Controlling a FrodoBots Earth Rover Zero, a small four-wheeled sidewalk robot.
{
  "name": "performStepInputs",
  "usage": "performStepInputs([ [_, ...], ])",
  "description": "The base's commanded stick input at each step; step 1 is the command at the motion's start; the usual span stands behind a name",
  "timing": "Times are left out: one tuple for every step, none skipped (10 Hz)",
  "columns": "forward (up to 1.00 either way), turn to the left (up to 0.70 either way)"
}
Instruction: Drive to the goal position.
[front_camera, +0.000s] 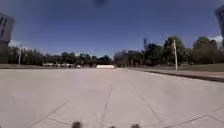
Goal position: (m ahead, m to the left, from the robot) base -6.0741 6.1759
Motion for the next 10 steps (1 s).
performStepInputs([
  [0.85, 0.00],
  [0.85, -0.16],
  [0.85, -0.30],
  [0.85, -0.30],
  [0.85, -0.30],
  [0.85, 0.02],
  [0.85, 0.04],
  [0.85, 0.04],
  [0.85, 0.04],
  [0.85, 0.04],
])
